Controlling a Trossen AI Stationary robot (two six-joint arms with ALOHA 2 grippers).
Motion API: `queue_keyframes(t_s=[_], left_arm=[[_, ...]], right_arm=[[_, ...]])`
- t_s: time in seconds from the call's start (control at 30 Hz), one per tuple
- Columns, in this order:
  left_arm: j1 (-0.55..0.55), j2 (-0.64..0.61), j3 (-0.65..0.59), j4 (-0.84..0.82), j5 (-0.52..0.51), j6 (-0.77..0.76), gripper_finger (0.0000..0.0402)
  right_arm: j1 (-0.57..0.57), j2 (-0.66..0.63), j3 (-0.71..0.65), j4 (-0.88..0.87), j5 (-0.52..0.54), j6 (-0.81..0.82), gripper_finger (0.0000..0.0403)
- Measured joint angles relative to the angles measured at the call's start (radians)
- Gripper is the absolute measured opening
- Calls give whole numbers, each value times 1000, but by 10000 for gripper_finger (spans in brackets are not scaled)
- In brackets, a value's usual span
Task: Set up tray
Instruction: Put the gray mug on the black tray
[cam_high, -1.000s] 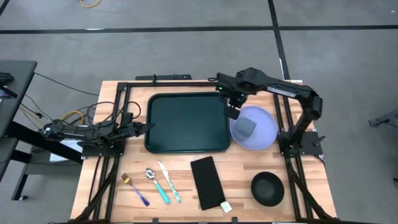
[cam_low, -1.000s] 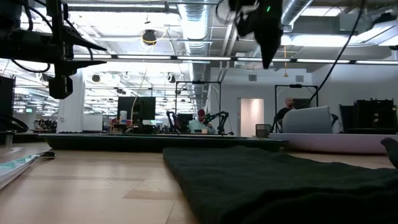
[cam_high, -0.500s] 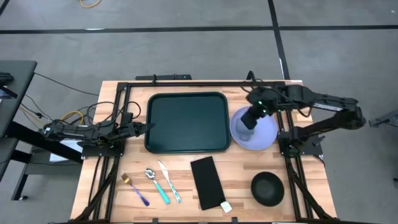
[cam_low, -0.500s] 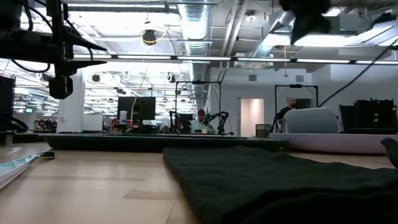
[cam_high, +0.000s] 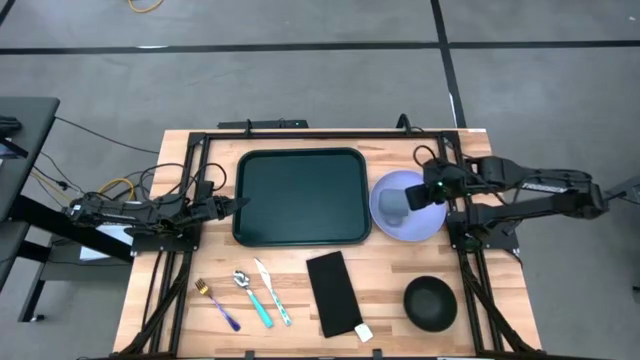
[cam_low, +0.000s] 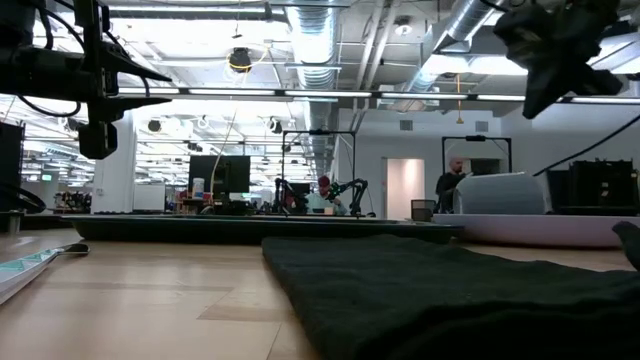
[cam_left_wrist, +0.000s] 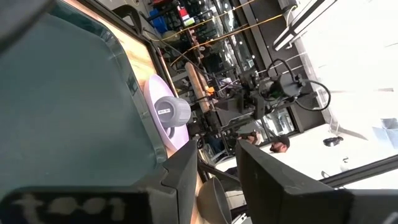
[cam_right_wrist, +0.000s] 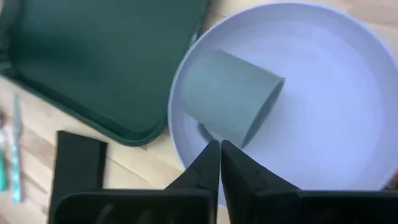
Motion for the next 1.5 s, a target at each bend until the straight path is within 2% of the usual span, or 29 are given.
queue_keyframes(t_s=[0.33,0.5,0.73,0.93,1.17,1.33,1.5], left_arm=[[0,0,0,0,1,-10,100],[0,0,0,0,8,-12,100],[0,0,0,0,9,-19,100],[0,0,0,0,9,-20,100],[0,0,0,0,10,-20,100],[0,0,0,0,10,-26,100],[0,0,0,0,10,-26,100]], right_arm=[[18,-152,-179,32,1,95,138],[18,-229,-300,172,2,132,165],[18,-270,-418,312,20,170,162],[-1,-269,-457,376,42,163,149],[-59,-267,-508,470,17,138,135],[-107,-248,-530,582,-61,93,124],[-152,-203,-547,671,-158,81,82]])
